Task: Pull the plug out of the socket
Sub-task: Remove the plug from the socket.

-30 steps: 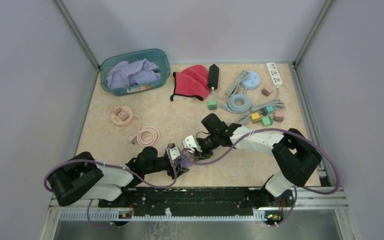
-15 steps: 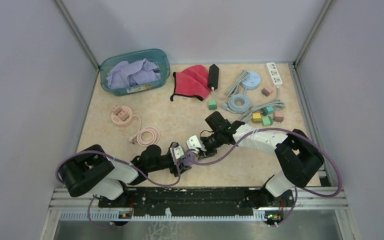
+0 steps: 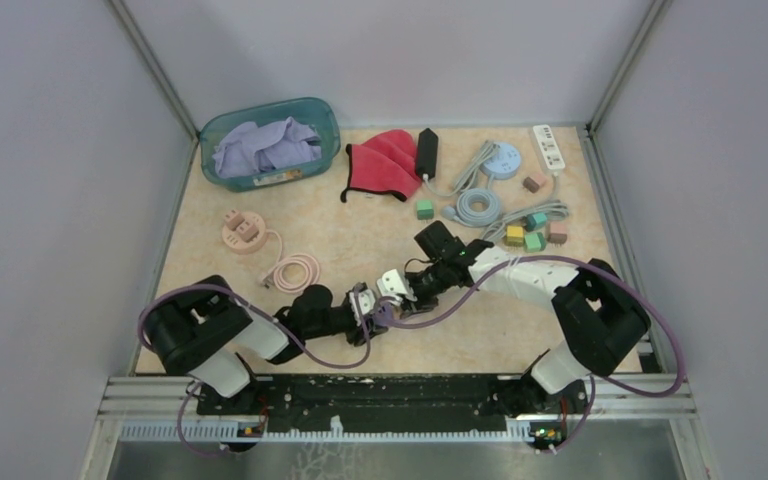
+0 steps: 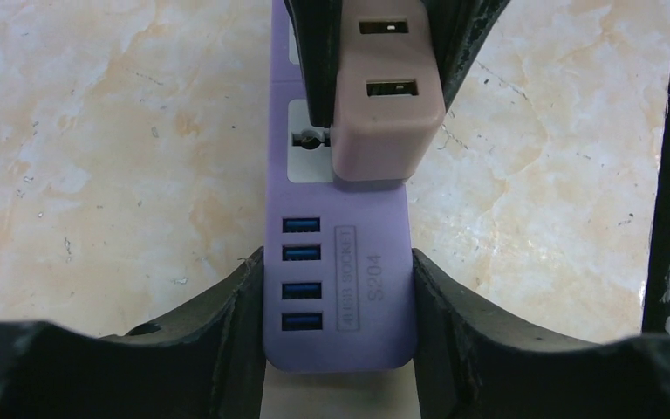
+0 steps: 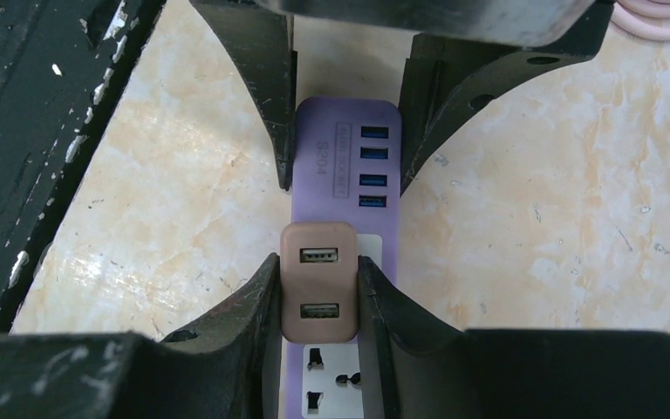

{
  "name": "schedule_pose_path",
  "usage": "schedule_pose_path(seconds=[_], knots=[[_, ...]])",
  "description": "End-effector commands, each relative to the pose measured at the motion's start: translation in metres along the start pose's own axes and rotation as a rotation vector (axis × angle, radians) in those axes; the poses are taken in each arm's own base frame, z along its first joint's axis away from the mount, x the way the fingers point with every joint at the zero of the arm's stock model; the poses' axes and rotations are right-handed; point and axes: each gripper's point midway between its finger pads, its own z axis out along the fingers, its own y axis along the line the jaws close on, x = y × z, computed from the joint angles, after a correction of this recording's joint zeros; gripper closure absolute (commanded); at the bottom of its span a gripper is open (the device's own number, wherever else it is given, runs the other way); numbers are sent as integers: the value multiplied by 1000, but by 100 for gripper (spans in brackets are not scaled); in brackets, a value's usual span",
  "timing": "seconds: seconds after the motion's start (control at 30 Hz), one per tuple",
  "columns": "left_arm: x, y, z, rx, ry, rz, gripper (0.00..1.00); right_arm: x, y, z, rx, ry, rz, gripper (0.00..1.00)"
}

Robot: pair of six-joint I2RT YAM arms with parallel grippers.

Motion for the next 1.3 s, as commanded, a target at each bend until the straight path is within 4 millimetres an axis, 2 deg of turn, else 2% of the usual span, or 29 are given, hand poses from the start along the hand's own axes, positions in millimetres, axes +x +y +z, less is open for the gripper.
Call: schedule_pose_path(seconds=[0.0, 0.07, 0.1, 0.2, 0.33, 0.43, 0.57, 0.7, 0.8, 0.93, 1.13, 1.27], knots=[[-17, 0, 11, 30, -48, 18, 67, -11, -7, -7, 17, -21, -45, 100], [-15, -3, 11, 45, -45, 16, 86, -12, -7, -6, 14, -29, -35, 100], [-15, -4, 12, 52, -47, 18, 92, -13, -8, -5, 15, -38, -27, 100], [-16, -6, 14, 69, -49, 11, 99, -25, -8, -2, 6, -107, 16, 100], [-18, -8, 19, 85, -51, -2, 100, -48, -14, 3, 17, -221, 102, 100], [-17, -8, 20, 88, -48, -8, 100, -53, -22, 3, 55, -247, 126, 100], [-13, -8, 18, 80, -37, -13, 100, -45, -32, -1, 111, -218, 128, 100], [-6, -7, 12, 58, -24, -13, 100, -26, -41, -17, 157, -185, 124, 100], [-3, -6, 8, 48, -20, -13, 100, -10, -33, -26, 146, -142, 43, 100], [-4, -5, 8, 45, -22, -11, 100, -4, -17, -28, 98, -124, -34, 100], [-7, -6, 11, 53, -27, -21, 100, -18, 0, -24, 24, -203, -45, 100], [-8, -7, 14, 64, -26, -30, 100, -31, -3, -16, 29, -222, -23, 100]])
